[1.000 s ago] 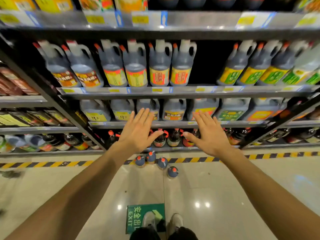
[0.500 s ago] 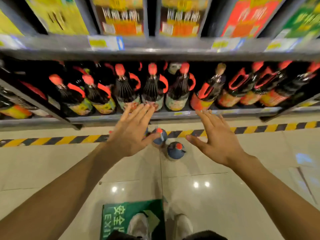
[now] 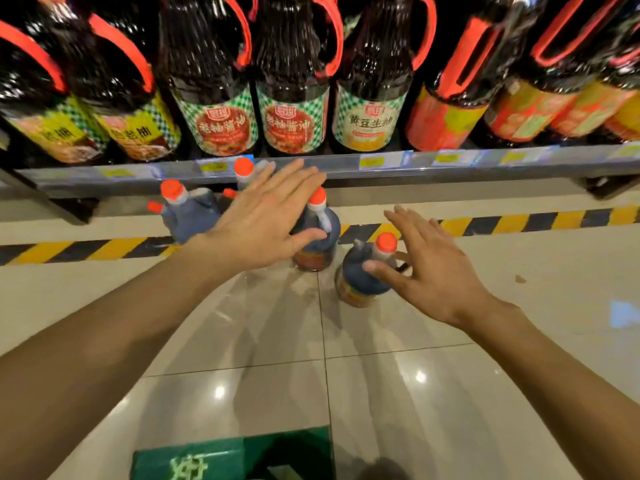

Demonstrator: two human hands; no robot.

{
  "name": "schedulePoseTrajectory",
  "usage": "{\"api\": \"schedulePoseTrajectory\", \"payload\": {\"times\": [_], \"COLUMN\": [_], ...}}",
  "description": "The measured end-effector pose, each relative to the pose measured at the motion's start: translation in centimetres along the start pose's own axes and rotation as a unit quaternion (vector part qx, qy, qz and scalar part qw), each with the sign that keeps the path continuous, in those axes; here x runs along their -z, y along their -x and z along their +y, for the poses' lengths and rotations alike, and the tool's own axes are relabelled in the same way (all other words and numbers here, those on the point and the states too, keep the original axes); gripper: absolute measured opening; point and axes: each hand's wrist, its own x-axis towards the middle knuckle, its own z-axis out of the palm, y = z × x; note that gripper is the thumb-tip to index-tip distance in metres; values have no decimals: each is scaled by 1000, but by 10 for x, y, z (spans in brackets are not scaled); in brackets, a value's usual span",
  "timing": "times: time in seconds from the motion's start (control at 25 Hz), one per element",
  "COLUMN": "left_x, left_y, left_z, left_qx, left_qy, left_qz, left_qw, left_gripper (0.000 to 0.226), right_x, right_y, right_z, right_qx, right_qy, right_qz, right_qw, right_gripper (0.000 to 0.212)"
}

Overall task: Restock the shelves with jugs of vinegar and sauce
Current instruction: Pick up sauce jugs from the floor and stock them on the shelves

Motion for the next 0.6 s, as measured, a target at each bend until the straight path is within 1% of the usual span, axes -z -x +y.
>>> {"api": "schedulePoseTrajectory", "payload": {"times": [0.08,0.2,0.28,0.36,0.44,0.52,0.6], "left_x": [1,5,7,9,10,8,6], "left_y": [-7,-14,-15,-13,-5,6,18], "left_z": [1,6,9,12,17,23,25], "left_qx": [-3,2,13,29,50,62,62], "left_qy": [46,100,123,135,162,199,211], "left_qz": [-6,23,29,18,11,29,44], "left_qw": [999,995,992,990,985,978,975], "left_gripper": [69,38,25,25,27,27,28], "right_x": [-4,-8,-9,-10,-10,-6,-4], "right_y": [2,4,3,2,2,5,7], "right_z": [-1,-4,-6,-7,-9,-11,-13], "right_qx": [-13,-41,-50,-42,-36,-25,-6], "right_qy": [-35,-159,-219,-240,-243,-237,-235], "right_qz": [-2,-8,-4,9,12,-2,-20], "right_qw": [999,986,974,970,969,971,972], "right_gripper": [75,37,24,18,18,20,20]}}
